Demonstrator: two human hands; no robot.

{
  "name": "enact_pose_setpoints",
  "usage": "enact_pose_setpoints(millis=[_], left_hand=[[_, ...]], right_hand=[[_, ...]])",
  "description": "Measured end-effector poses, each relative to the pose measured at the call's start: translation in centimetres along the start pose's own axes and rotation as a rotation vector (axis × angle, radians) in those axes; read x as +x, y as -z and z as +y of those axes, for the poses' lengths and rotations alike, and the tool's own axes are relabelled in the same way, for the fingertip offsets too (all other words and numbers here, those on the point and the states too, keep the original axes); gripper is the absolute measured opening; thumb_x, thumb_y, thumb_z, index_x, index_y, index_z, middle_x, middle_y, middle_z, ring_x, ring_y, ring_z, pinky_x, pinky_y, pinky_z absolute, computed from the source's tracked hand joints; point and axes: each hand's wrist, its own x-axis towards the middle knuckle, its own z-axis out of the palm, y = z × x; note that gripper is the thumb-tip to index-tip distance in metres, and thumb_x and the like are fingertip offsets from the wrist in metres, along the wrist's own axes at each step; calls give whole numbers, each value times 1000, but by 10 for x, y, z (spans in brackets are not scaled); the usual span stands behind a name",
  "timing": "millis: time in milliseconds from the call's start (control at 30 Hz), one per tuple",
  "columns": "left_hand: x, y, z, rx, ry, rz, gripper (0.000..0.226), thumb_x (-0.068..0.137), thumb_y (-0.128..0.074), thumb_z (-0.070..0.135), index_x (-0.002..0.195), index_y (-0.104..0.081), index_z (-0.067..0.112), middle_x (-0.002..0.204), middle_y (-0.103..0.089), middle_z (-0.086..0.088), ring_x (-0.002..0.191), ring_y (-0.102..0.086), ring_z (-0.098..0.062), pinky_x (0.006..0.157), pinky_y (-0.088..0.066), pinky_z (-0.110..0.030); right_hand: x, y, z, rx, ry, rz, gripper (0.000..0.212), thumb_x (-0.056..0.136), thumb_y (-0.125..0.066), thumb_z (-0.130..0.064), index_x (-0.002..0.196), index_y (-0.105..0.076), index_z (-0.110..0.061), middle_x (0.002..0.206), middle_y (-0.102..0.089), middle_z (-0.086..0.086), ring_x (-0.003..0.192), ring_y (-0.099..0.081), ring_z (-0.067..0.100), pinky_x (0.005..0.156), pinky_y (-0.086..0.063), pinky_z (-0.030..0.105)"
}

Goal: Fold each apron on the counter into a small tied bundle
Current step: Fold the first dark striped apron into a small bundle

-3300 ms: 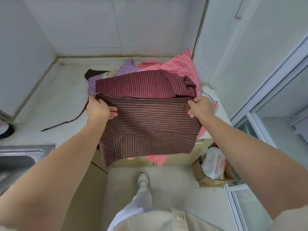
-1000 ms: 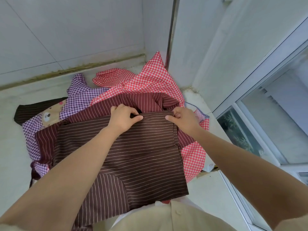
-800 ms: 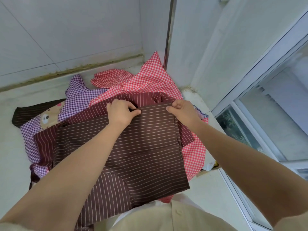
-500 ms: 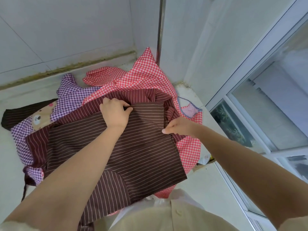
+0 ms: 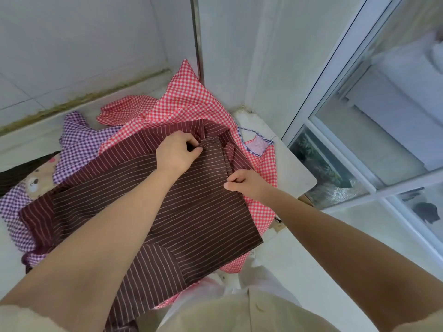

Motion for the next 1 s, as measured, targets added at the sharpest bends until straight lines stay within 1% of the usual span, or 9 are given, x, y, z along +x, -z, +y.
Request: enact_pose_setpoints(millis=[133,300,400,500,567,667,833,900,1000], left_hand=[[13,1,-1,-59,26,-142,15,87,-70,34,95,-70,21,104,-64,7,103,-59,-17,82,-45,-32],[28,7,-3,-79,70,-324,20,84,-74,29,101,-75,18,112,-69,0,102,-61,-17,95,-48,-37],[36,9,0,-80,130,-259,20,83,-76,27,99,-76,14,93,-73,0,74,-64,-14,87,-52,-34],[41,6,6,-110,203,-32,15,82,-78,29,92,-73,19,71,-66,6,58,-64,-11,79,-55,-33],[41,-1,12,-117,197,82,13,81,-78,29,85,-67,22,76,-68,4,69,-68,-16,82,-55,-37],[40,-14,13,-99,124,142,20,83,-76,28,97,-66,17,97,-68,-1,84,-66,-18,84,-52,-34],[29,-26,2,-161,-29,72,40,83,-76,17,117,-55,16,129,-44,-4,85,-62,-11,89,-54,-32],[19,-30,1,-160,-80,36,50,81,-77,14,122,-49,14,137,-34,-7,101,-58,-15,94,-49,-25],[7,-39,-3,-123,-125,-89,43,81,-77,17,115,-50,12,144,-21,-9,120,-46,-20,107,-36,-26]], right_hand=[[12,-5,-6,31,-13,95,37,79,-75,-48,108,-58,-35,134,-48,6,128,-45,25,110,-39,46],[23,-7,-7,-4,6,72,31,76,-76,-49,97,-59,-34,123,-55,4,116,-53,21,105,-44,43],[23,0,-16,26,76,67,13,89,-68,-34,86,-62,-22,93,-61,-6,97,-59,15,95,-47,36],[22,12,-25,132,99,123,15,96,-59,-29,88,-63,-16,94,-68,6,94,-63,20,92,-48,36],[27,14,-26,109,76,156,20,98,-56,-30,97,-63,-11,103,-68,9,99,-63,22,94,-48,37],[31,11,-19,112,62,207,25,98,-55,-32,101,-60,-8,97,-65,9,91,-61,22,91,-50,38],[29,23,-2,65,-76,-169,38,90,-67,-36,116,-60,-10,111,-68,5,100,-66,20,92,-52,33],[26,28,3,-79,-103,-202,41,91,-65,-39,108,-64,-3,107,-68,12,95,-66,23,88,-51,32],[18,33,8,-29,-85,-145,47,94,-59,-41,103,-67,4,105,-69,22,85,-66,26,86,-51,31]])
